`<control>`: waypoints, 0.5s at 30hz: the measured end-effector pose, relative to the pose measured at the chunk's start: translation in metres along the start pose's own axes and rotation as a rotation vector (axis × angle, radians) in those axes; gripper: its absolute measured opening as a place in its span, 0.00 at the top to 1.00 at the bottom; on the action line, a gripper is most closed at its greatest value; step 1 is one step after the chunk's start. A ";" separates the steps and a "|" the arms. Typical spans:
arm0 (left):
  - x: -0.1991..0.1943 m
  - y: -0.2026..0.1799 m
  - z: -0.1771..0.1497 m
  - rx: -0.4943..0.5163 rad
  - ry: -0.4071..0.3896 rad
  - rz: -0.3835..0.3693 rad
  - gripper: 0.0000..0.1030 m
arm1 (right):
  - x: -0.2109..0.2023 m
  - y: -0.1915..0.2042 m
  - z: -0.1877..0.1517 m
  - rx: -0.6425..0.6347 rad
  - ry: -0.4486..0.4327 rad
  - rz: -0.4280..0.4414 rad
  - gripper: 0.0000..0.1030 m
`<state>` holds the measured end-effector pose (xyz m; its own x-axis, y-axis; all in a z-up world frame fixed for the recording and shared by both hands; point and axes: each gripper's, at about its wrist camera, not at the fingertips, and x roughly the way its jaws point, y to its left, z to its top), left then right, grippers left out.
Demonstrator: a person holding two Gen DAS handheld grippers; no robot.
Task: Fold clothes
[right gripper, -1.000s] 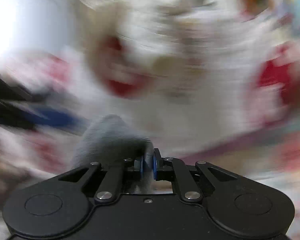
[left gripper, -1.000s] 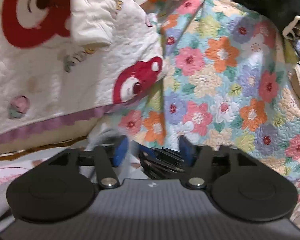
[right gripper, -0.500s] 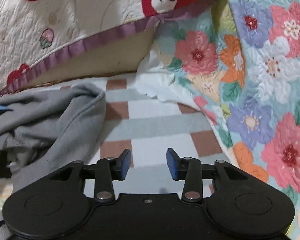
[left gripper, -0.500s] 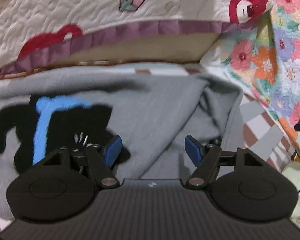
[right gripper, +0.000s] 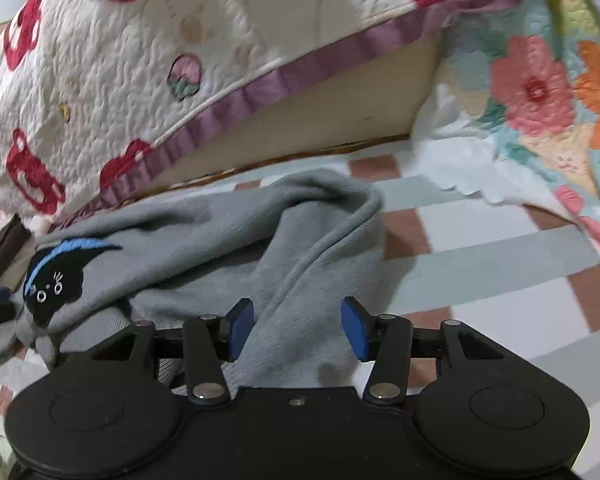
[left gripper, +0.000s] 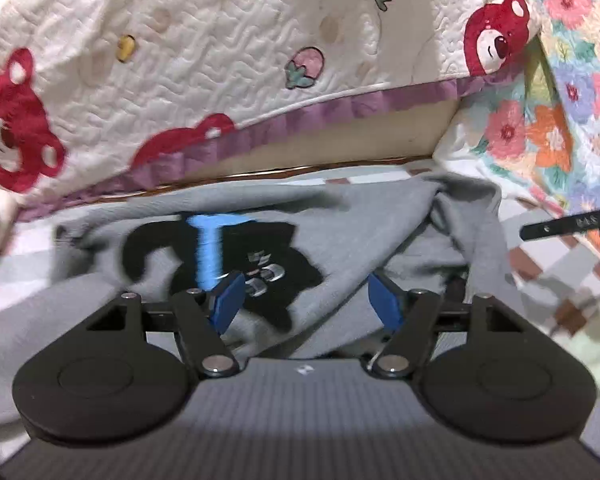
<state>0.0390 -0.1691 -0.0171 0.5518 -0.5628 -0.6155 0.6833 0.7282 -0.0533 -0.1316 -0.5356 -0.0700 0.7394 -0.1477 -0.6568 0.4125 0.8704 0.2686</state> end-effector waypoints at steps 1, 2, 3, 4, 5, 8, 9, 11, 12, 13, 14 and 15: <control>-0.003 0.008 -0.007 -0.012 0.020 0.017 0.34 | 0.004 0.001 -0.001 -0.006 0.002 0.004 0.44; -0.006 0.017 -0.014 -0.024 0.041 0.033 0.34 | 0.008 0.002 -0.002 -0.011 0.005 0.008 0.42; -0.009 0.025 -0.021 -0.036 0.061 0.050 0.34 | 0.012 0.003 -0.002 -0.015 0.004 0.010 0.38; -0.013 0.033 -0.029 -0.047 0.081 0.067 0.33 | 0.013 -0.001 -0.001 -0.001 -0.021 0.000 0.33; -0.016 0.041 -0.036 -0.059 0.101 0.084 0.33 | 0.014 -0.004 0.000 0.019 -0.045 -0.009 0.30; -0.013 0.070 -0.059 -0.227 0.109 0.104 0.33 | 0.025 -0.025 0.001 0.212 -0.057 -0.015 0.30; -0.010 0.079 -0.067 -0.299 0.103 0.105 0.33 | 0.030 -0.031 -0.001 0.273 -0.049 -0.012 0.30; -0.003 0.077 -0.068 -0.314 0.108 0.083 0.33 | 0.038 -0.031 -0.008 0.309 -0.013 -0.026 0.30; 0.001 0.077 -0.069 -0.322 0.110 0.073 0.33 | 0.040 -0.026 -0.012 0.271 0.017 -0.036 0.30; 0.004 0.076 -0.069 -0.330 0.113 0.062 0.33 | 0.043 -0.021 -0.015 0.230 0.044 -0.050 0.30; 0.008 0.075 -0.070 -0.338 0.115 0.049 0.32 | 0.043 -0.013 -0.017 0.162 0.047 -0.099 0.30; 0.011 0.072 -0.069 -0.349 0.126 0.007 0.30 | 0.043 -0.007 -0.020 0.101 0.050 -0.143 0.30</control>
